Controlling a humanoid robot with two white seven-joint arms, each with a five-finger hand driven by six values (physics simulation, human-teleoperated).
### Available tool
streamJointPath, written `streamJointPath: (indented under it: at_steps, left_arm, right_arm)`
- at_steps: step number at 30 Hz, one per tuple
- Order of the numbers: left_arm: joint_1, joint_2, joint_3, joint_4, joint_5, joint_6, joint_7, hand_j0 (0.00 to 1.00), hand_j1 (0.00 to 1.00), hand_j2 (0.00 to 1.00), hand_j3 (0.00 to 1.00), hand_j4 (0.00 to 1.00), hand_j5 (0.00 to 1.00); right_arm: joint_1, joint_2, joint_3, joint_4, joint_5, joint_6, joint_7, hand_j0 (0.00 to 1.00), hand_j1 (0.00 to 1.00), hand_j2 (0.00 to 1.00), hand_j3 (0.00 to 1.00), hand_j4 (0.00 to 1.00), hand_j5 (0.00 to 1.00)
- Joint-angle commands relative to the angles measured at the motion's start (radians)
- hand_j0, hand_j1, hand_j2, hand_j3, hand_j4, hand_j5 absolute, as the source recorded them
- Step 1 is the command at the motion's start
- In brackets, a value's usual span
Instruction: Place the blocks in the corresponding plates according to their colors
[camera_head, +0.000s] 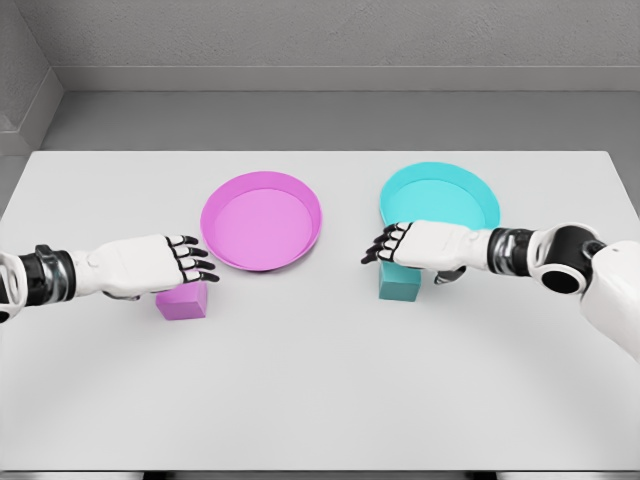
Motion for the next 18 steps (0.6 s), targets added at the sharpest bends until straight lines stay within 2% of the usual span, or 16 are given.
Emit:
streamJointPath:
  at_steps: [1,18]
  left_arm:
    - [0.0,-0.001,-0.002,0.001,0.002,0.001,0.0,1.0,1.0,1.0,1.0,1.0,1.0]
    - [-0.002,-0.009,-0.028,0.027,-0.001,0.001,0.0,1.0,1.0,1.0,1.0,1.0,1.0]
  right_arm:
    - [0.0,0.012,0.0,0.019,0.004,0.002,0.001,1.0,1.0,1.0,1.0,1.0,1.0]
    - [-0.015,0.057,0.027,0.068,0.04,0.002,0.001,1.0,1.0,1.0,1.0,1.0,1.0]
